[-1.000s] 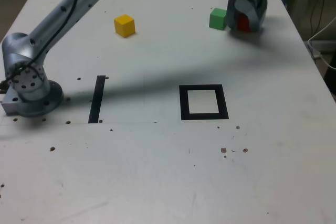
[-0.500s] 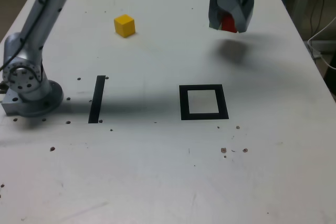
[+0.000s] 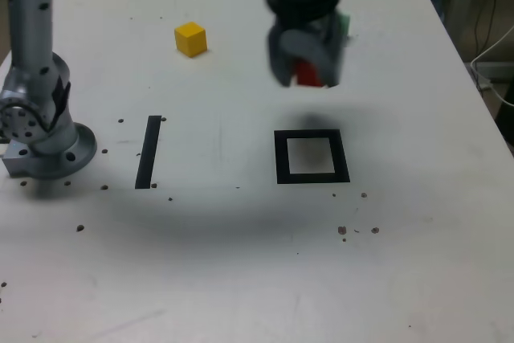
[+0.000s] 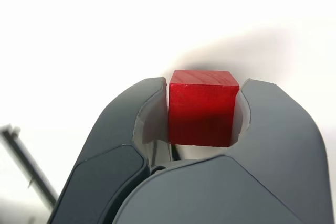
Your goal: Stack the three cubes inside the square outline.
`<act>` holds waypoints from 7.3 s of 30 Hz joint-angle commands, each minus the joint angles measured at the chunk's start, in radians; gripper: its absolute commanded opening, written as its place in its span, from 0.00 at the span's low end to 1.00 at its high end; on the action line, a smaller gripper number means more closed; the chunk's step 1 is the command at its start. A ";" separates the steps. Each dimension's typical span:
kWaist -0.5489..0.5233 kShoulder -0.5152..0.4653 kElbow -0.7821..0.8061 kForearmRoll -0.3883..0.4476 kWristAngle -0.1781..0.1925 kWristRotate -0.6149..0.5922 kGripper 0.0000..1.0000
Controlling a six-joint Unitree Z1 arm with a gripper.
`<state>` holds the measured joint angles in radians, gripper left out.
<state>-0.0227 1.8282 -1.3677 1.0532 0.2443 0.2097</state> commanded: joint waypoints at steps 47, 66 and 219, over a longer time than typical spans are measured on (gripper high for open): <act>-0.159 0.250 -0.153 0.111 -0.103 -0.470 0.24; -0.140 0.268 -0.111 0.067 -0.126 -0.421 0.85; 0.504 0.105 -0.083 0.290 -0.096 -0.118 0.17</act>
<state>0.5170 1.9441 -1.4363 1.3286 0.1552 0.0957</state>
